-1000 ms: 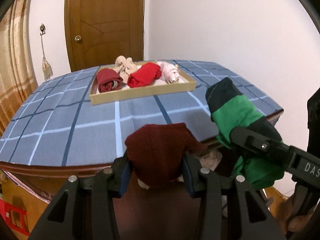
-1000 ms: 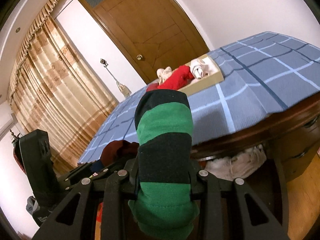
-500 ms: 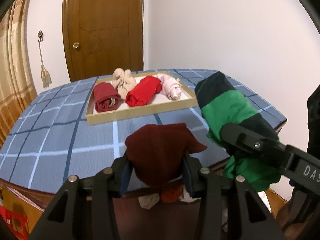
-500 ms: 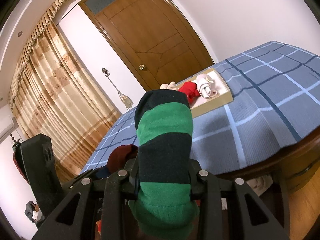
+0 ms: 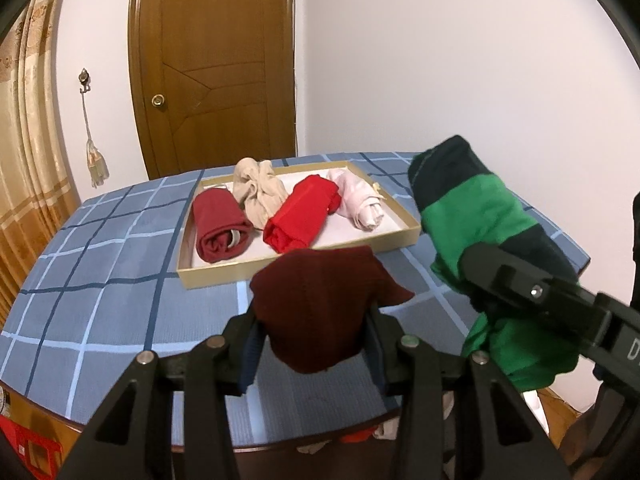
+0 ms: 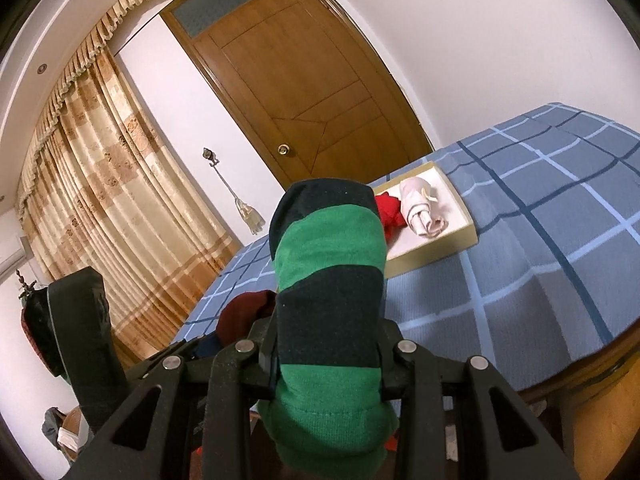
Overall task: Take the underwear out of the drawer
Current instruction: 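Carry both garments over the white tray with both tools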
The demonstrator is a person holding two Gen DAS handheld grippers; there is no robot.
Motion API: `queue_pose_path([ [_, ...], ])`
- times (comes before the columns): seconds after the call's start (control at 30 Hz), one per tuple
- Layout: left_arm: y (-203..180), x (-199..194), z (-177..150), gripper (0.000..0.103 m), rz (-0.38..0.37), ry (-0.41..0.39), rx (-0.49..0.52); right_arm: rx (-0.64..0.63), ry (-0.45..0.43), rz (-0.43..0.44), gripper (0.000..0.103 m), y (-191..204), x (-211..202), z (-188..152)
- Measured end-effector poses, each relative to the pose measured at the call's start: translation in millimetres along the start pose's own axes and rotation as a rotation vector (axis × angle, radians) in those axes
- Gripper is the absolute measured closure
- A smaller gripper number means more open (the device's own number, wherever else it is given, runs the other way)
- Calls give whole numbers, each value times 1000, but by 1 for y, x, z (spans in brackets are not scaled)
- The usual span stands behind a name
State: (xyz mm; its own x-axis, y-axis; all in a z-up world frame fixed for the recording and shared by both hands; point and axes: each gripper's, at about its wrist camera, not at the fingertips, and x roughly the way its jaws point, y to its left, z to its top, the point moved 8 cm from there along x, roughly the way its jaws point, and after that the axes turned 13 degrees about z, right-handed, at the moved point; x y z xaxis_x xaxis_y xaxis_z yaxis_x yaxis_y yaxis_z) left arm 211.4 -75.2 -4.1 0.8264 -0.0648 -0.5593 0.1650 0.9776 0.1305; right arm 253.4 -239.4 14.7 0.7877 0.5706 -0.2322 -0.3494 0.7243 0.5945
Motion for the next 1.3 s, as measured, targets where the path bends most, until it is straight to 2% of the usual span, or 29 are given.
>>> queue_pose_path([
  [0.67, -1, 36, 51, 60, 24, -25, -9, -43, -24, -35, 68, -11, 30, 47],
  [1.3, -6, 91, 96, 60, 43, -14, -27, -86, -48, -96, 68, -48, 78, 96],
])
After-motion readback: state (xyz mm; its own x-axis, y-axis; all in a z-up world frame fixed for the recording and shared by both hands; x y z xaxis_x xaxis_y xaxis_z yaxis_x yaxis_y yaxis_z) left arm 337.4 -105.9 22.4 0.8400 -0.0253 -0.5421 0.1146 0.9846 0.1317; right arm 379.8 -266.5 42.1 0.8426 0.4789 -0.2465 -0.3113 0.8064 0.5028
